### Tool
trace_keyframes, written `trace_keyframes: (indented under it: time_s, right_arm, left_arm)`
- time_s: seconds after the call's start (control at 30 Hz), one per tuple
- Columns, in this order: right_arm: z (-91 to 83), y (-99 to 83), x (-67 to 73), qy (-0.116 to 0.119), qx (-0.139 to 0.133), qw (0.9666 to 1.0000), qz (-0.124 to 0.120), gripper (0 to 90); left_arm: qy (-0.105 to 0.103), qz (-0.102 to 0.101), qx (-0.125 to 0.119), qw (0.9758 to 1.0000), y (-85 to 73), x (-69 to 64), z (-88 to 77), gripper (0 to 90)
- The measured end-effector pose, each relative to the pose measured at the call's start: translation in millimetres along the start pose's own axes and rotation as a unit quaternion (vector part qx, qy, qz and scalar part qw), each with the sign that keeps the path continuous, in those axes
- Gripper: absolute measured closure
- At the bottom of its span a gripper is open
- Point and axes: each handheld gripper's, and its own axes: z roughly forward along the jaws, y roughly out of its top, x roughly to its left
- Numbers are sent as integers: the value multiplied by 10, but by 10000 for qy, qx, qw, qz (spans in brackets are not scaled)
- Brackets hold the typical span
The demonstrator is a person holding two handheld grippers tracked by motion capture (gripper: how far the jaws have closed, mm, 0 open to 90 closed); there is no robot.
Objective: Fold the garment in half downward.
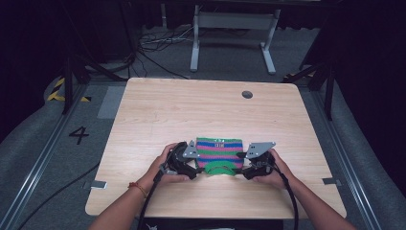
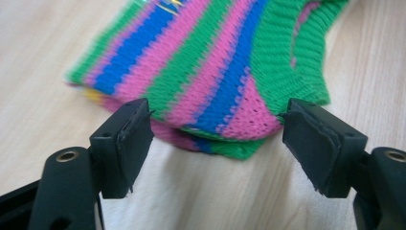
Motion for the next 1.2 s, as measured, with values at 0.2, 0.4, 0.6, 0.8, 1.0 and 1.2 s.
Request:
trace_keyframes:
  time_s: [0.2, 0.4, 0.6, 0.8, 1.0, 1.2]
  right_arm:
    - [-147, 48, -14, -157, 29, 9999, -22, 298]
    - [-299, 37, -28, -532, 173, 9984, -12, 259]
    - [-478, -164, -11, -751, 290, 9967, 97, 246]
    - [-626, -376, -27, -979, 350, 9943, 240, 240]
    - [-717, -537, -58, -1134, 390, 9920, 392, 235]
    - [-822, -697, -76, -1284, 368, 9895, 559, 225]
  left_arm:
    - [202, 216, 91, 9995, -3, 0, -219, 255]
    - [337, 93, 244, 9991, -155, 35, -402, 253]
    - [478, -62, 346, 9982, -365, 14, -537, 240]
    - [593, -117, 403, 9974, -521, -10, -661, 228]
    - [752, -140, 488, 9959, -669, -14, -774, 222]
    - [962, -310, 523, 9935, -831, -2, -886, 211]
